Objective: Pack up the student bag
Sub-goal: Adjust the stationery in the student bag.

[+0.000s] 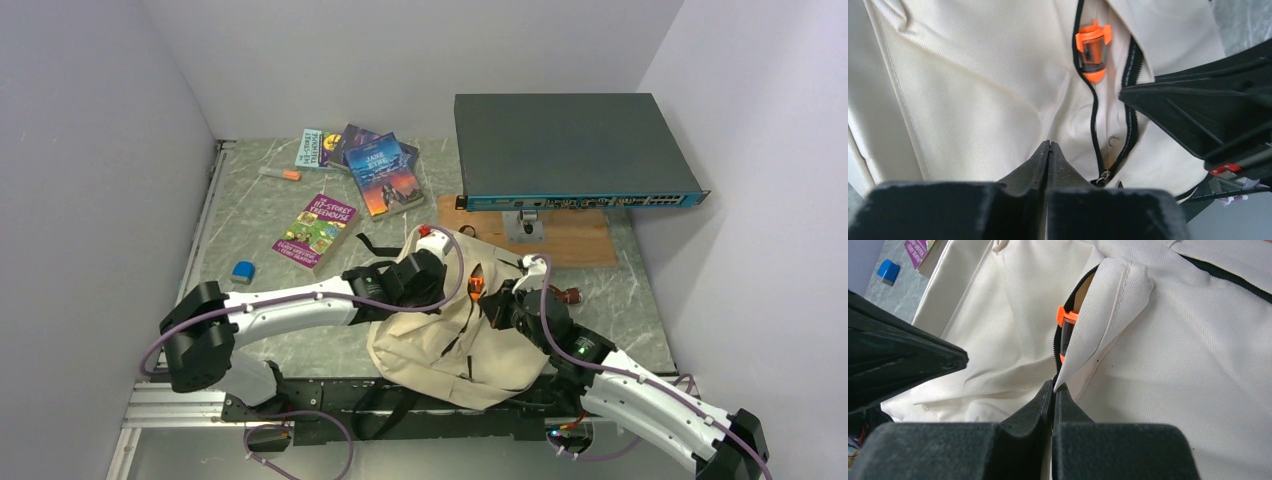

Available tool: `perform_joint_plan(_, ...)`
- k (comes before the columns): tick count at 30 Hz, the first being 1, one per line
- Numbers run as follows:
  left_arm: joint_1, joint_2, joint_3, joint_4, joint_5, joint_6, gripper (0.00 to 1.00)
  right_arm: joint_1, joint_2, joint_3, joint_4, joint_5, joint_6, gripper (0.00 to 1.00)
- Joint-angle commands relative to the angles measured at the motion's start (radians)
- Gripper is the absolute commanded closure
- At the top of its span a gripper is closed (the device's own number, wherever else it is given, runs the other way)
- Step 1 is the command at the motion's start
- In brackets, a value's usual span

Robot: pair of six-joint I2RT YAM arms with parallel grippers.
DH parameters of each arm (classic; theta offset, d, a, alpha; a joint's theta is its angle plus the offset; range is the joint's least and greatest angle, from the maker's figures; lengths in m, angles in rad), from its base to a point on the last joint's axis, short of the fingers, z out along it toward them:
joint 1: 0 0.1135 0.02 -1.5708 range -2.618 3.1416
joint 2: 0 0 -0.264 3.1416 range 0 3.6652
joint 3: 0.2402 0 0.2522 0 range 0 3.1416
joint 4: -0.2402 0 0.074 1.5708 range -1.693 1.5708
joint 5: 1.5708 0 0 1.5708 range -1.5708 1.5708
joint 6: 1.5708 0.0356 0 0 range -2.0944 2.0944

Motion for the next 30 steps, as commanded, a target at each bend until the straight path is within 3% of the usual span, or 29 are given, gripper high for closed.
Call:
perform_joint_plan(1,0.004,-0.018,0.005,0.090,0.015,-0.033,0.83,0.001,-0.006,-0.006,0.110,-0.008,-0.010,1.00)
perform_joint_plan(3,0.003,0.022,0.036,0.100,0.042,-0.041,0.67,0.001,-0.015,-0.008,0.110,-0.013,-0.008,1.00)
perform_joint_plan(4,0.004,0.040,0.047,0.111,0.048,-0.046,0.63,0.001,-0.022,-0.007,0.109,-0.014,-0.008,1.00)
perform_joint_plan(15,0.015,0.205,0.131,0.182,0.105,-0.045,0.63,0.001,-0.035,0.003,0.102,-0.004,-0.011,1.00)
perform_joint_plan(20,0.015,0.247,0.142,0.208,0.145,-0.060,0.54,0.001,-0.035,0.000,0.106,-0.009,-0.010,1.00)
perform_joint_plan(23,0.013,0.271,0.152,0.206,0.151,-0.068,0.55,0.001,-0.040,-0.003,0.107,-0.010,-0.007,1.00)
perform_joint_plan(30,0.012,0.338,0.198,0.157,0.148,-0.069,0.68,0.002,-0.039,-0.003,0.113,-0.015,-0.007,1.00)
